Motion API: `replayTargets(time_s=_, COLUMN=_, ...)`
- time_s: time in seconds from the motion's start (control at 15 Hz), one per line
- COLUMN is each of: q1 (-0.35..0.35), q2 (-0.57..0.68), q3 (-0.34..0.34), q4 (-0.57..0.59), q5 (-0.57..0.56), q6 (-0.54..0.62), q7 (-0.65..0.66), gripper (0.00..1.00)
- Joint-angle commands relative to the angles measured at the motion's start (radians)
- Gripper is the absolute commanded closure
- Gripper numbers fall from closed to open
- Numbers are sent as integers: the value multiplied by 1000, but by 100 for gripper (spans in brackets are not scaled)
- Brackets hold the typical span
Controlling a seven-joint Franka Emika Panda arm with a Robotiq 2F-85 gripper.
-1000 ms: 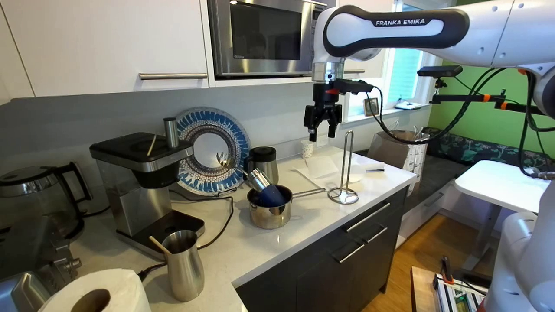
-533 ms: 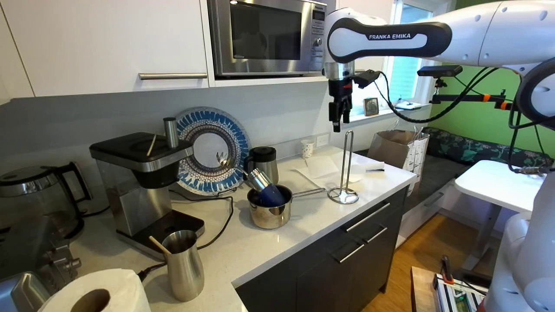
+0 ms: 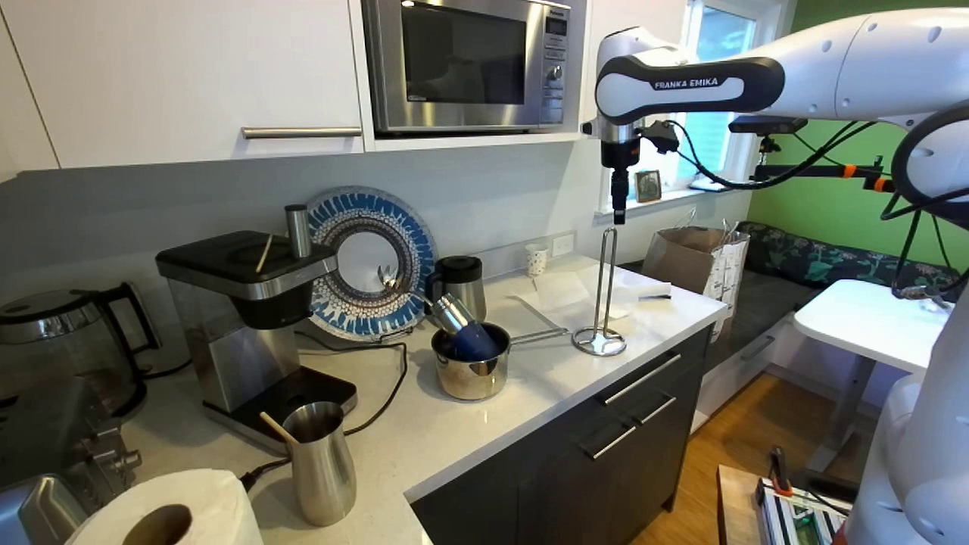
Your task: Move the tissue paper stand next to the tissue
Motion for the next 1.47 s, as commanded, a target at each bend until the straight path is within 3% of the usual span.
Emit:
replayTargets(time_s=0.0, q1=-3, q2=3, q3=6, q4=6, q5=1, q6=-4, q7=-2, gripper=0)
replayTargets(time_s=0.2, q1=-1, q2=-1, q3=9, q4=2, q5=-6, q6=9, q7=-34, gripper=0)
replayTargets(time_s=0.33, q1=-7, q2=16, q3=0, q4=20, q5=-44, q6=36, q7=-151, gripper=0)
replayTargets(time_s=0.73, q1=-34, q2=69, q3=-31, q4=39, q5=12, q6=111, q7=-500, gripper=0)
replayTargets(time_s=1.4, q1=-83, q2=169, q3=-23, q4=83, q5=36, q6=102, q7=-710, gripper=0)
